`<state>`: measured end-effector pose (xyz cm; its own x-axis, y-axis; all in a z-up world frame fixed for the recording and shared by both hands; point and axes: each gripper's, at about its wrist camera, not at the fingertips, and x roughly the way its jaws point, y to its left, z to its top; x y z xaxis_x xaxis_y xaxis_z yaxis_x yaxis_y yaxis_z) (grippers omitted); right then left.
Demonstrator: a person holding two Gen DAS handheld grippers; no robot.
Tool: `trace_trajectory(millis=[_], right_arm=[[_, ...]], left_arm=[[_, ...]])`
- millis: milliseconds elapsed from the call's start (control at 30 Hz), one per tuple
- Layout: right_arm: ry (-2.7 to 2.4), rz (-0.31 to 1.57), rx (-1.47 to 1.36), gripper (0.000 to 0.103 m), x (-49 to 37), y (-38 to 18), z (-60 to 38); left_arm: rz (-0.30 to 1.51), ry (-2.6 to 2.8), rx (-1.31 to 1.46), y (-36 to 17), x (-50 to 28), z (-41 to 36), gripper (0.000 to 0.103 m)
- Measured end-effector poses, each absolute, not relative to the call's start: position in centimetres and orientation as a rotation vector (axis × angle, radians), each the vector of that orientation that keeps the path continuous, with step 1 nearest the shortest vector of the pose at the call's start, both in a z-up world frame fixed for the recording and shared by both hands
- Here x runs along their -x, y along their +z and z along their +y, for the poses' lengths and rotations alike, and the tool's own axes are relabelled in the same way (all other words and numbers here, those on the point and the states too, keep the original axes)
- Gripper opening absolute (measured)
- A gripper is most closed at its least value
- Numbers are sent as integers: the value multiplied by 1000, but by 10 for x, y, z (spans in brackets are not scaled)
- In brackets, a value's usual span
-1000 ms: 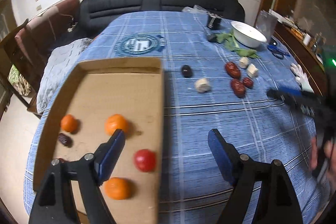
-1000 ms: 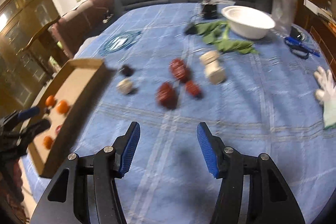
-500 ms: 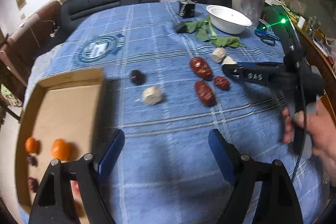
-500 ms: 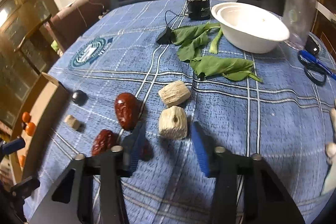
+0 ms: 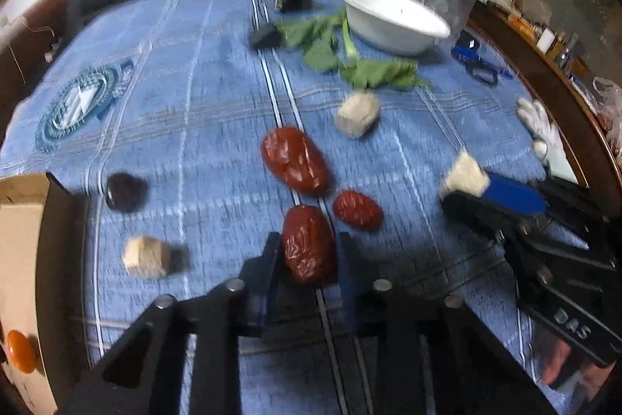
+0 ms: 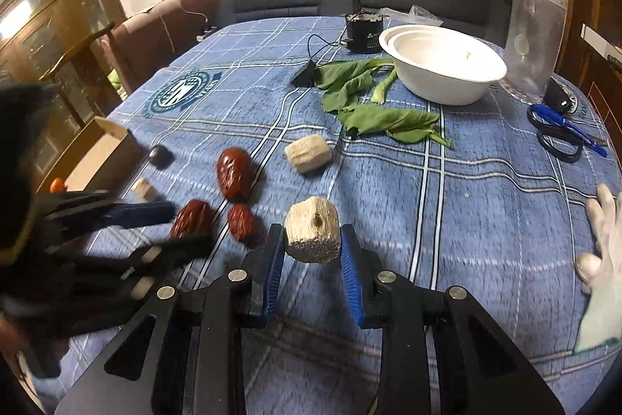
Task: Organize fruits
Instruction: 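Grasp the white root chunk with the right tool while the left tool grasps a large red date, then carry root chunk and red date into the cardboard tray and open both tools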
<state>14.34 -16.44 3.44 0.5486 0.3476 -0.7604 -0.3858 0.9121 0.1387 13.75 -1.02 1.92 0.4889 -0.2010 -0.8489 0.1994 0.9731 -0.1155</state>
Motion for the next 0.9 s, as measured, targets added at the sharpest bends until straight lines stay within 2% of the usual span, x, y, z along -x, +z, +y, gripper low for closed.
trace_trajectory(millis=[333, 900], right_arm=[[411, 887, -6, 28, -121, 41, -167], [358, 901, -20, 28, -20, 53, -135]], left_arm=[[995, -300, 35, 34, -104, 10, 30], [924, -332, 78, 75, -27, 81, 30]])
